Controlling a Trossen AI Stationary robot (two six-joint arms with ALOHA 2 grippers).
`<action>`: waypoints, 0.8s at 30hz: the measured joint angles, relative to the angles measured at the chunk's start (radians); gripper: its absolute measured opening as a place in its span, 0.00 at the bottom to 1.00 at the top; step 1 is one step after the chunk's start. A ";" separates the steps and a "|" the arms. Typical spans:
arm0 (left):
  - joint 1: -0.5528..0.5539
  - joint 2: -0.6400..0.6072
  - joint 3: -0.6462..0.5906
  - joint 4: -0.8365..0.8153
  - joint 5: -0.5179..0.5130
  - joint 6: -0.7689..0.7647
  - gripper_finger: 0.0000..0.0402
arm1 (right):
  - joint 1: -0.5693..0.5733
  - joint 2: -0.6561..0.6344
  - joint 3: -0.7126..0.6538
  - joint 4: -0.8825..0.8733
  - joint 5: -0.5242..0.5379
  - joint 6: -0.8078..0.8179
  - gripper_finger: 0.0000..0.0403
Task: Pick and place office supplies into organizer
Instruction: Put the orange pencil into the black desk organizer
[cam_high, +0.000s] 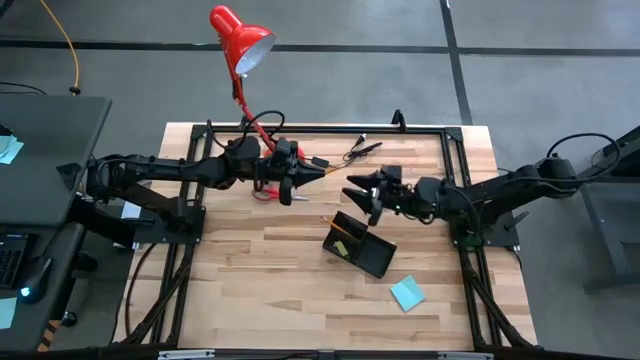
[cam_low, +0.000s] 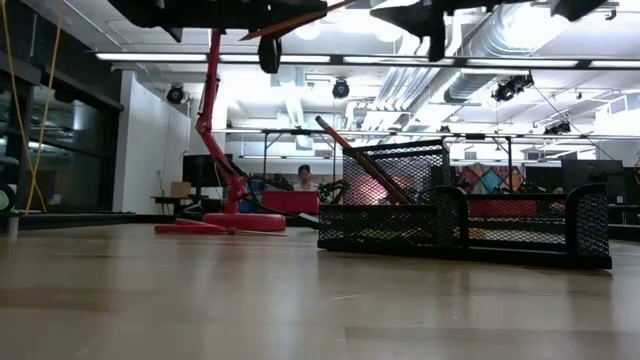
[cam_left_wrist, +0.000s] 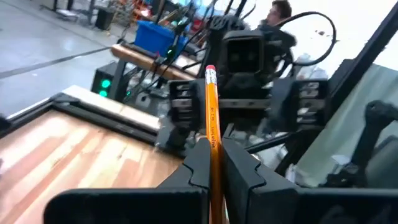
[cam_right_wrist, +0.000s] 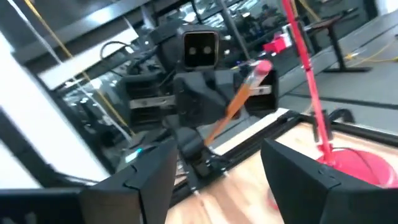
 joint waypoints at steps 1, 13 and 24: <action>0.000 0.000 0.000 0.018 0.006 -0.007 0.01 | -0.007 0.009 0.017 -0.023 0.005 -0.008 0.58; 0.000 0.000 0.000 0.042 0.030 -0.014 0.01 | -0.098 0.058 0.102 -0.066 -0.084 -0.057 0.60; 0.000 0.000 0.000 0.039 0.030 -0.002 0.01 | -0.139 0.061 0.140 -0.081 -0.178 -0.057 0.51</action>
